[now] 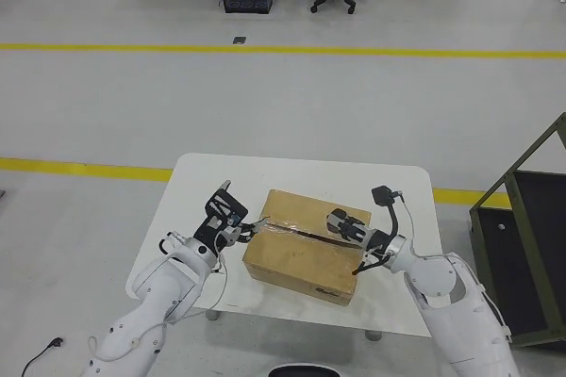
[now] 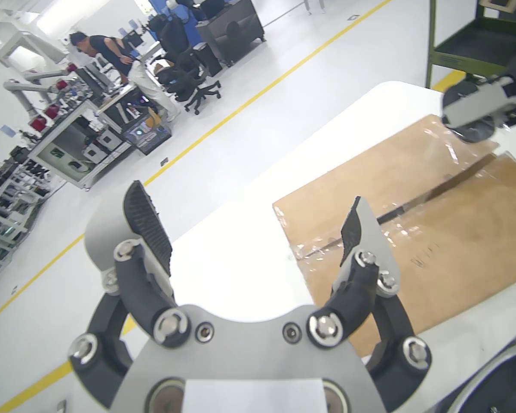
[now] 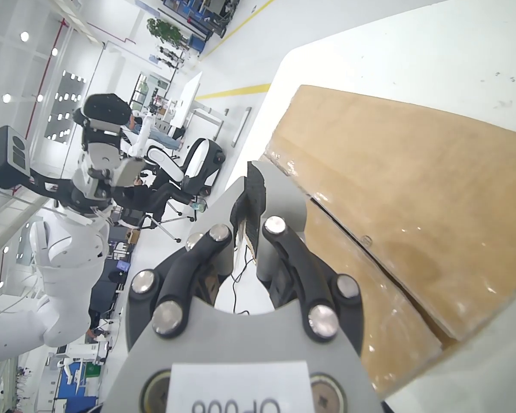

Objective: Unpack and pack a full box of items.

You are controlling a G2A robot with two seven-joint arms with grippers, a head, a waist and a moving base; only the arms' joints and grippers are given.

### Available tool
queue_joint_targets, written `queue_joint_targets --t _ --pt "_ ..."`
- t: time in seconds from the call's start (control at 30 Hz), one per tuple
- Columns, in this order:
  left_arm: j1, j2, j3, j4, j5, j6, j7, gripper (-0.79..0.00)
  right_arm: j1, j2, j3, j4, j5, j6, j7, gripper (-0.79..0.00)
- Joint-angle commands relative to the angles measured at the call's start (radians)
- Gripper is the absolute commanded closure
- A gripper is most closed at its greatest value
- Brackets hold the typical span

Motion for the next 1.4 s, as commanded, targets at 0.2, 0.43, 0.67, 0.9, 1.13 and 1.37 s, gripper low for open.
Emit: queue_joint_targets --t 0.2,0.43,0.67,0.9,1.13,1.37 --pt "0.0 -0.002 0.015 0.01 -0.027 -0.04 -0.017 -0.785 0.07 -0.012 -0.065 0.032 0.001 0.067 0.004 0.0" --pt "0.0 -0.002 0.015 0.01 -0.027 -0.04 -0.017 -0.785 0.077 -0.015 -0.081 0.037 0.012 0.075 -0.008 0.0" --pt "0.019 -0.028 0.066 0.071 -0.331 -0.047 -0.076 -0.785 0.072 -0.014 -0.076 0.021 0.007 0.096 -0.016 0.0" --pt "-0.033 -0.051 0.141 0.158 -0.425 -0.067 -0.128 -0.785 0.061 -0.008 -0.056 -0.005 0.003 0.119 -0.008 0.0" --pt "-0.033 -0.051 0.141 0.158 -0.425 -0.067 -0.128 -0.785 0.052 -0.004 -0.046 -0.024 -0.007 0.132 0.002 0.0" --pt "-0.021 -0.056 0.146 0.16 -0.475 -0.054 -0.113 -0.785 0.061 -0.005 -0.064 -0.02 -0.009 0.13 0.02 0.0"
